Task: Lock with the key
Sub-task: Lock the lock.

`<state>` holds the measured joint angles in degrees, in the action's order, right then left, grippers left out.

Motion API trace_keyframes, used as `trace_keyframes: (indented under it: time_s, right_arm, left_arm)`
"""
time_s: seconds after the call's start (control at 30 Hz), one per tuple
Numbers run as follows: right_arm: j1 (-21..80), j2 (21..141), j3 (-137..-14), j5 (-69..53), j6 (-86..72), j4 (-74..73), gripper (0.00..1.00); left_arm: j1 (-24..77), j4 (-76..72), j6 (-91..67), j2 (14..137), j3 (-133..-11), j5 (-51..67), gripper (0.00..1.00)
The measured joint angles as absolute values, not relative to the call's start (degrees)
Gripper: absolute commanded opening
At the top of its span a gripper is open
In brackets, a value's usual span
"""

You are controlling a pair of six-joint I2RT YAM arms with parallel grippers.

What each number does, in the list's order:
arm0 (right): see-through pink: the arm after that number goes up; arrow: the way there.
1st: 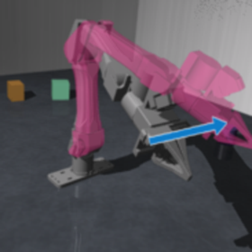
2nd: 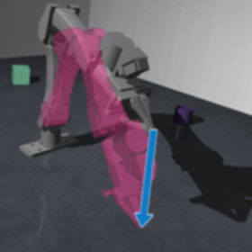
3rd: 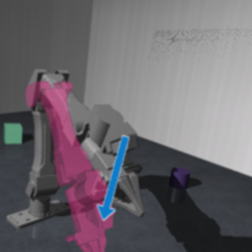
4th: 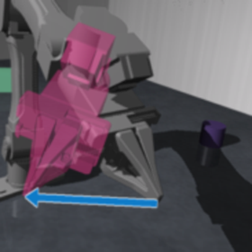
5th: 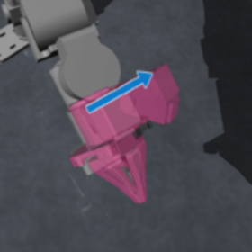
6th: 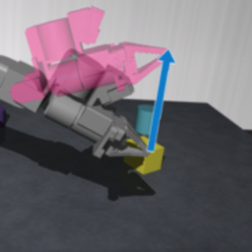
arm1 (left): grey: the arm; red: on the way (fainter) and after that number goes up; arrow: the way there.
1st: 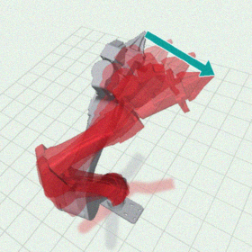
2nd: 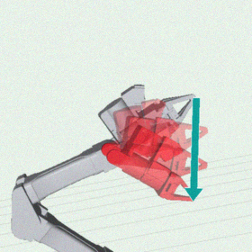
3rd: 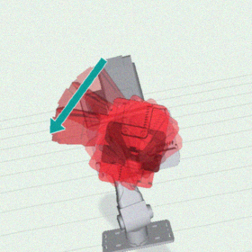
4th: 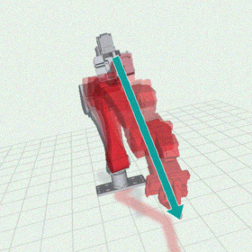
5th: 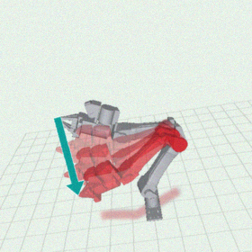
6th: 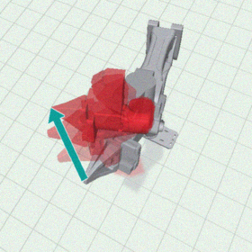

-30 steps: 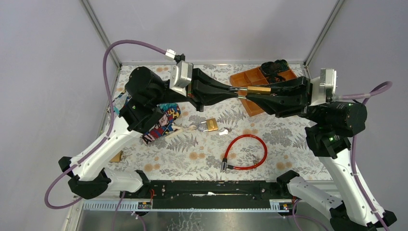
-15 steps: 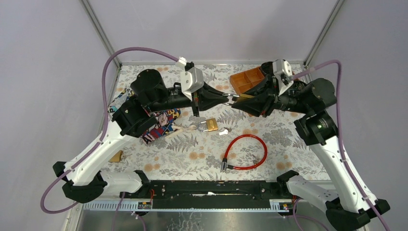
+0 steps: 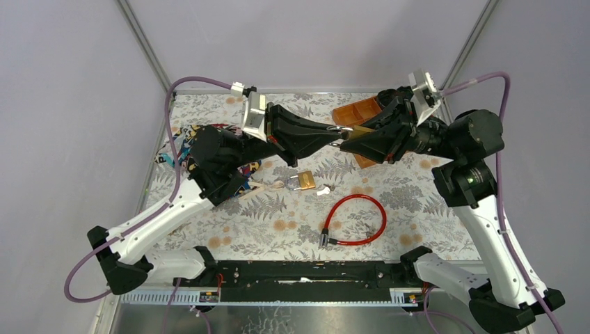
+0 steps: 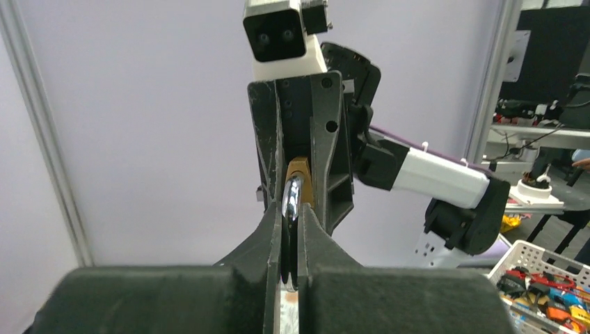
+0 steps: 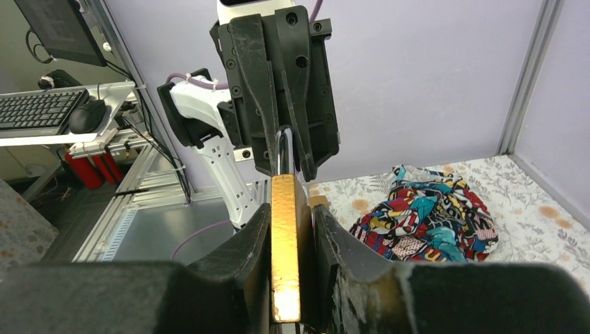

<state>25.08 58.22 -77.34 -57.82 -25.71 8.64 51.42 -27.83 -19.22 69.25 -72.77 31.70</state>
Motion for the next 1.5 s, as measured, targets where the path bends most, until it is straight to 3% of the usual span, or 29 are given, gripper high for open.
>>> trace_keyframes:
  time_s: [0.27, 0.53, 0.63, 0.67, 0.73, 0.9, 0.93, 1.03, 1.07, 1.27, 1.5]
  right_arm:
    - [25.41, 56.84, -79.90, -57.39, -21.04, 2.46, 0.00]
    - [26.22, 55.13, -80.03, -54.63, -9.43, -10.79, 0.00]
    - [26.48, 55.61, -80.03, -54.02, -6.76, -15.44, 0.00]
    - [26.57, 55.88, -80.03, -53.82, -6.07, -17.04, 0.00]
    - [26.63, 56.34, -80.03, -53.39, -5.26, -19.55, 0.00]
    - [26.72, 56.73, -80.03, -51.83, -4.10, -23.83, 0.00]
    - [26.83, 56.73, -80.03, -51.44, -3.79, -24.49, 0.10]
    - [27.09, 56.80, -80.05, -50.11, -2.85, -25.63, 0.93]
    - [27.14, 56.80, -80.36, -48.84, -3.01, -25.43, 0.99]
    - [27.11, 56.07, -81.30, -42.50, 2.81, -30.72, 0.99]
    - [27.11, 51.48, -79.07, -38.46, 11.94, -40.58, 0.92]
  left_arm:
    - [52.23, -33.74, -19.79, 70.17, -71.75, 32.93, 0.00]
    - [51.22, -13.56, -4.62, 69.41, -76.99, 37.01, 0.01]
    - [50.59, -7.66, -1.50, 69.45, -77.84, 37.91, 0.12]
    - [50.41, -6.15, -0.82, 69.56, -78.00, 38.13, 0.12]
    - [50.15, -4.10, 0.05, 69.73, -78.04, 38.17, 0.00]
    - [49.82, -1.08, 1.52, 70.02, -78.04, 38.13, 0.00]
    - [49.78, -0.56, 1.93, 70.02, -78.04, 38.09, 0.00]
    - [49.23, 0.01, 3.03, 69.76, -78.04, 38.22, 0.00]
    - [48.95, 0.67, 3.86, 69.73, -78.06, 39.66, 0.00]
    - [45.89, 14.17, 10.33, 72.60, -79.66, 46.17, 0.00]
    - [44.21, 24.38, 18.35, 72.55, -81.58, 46.76, 0.00]
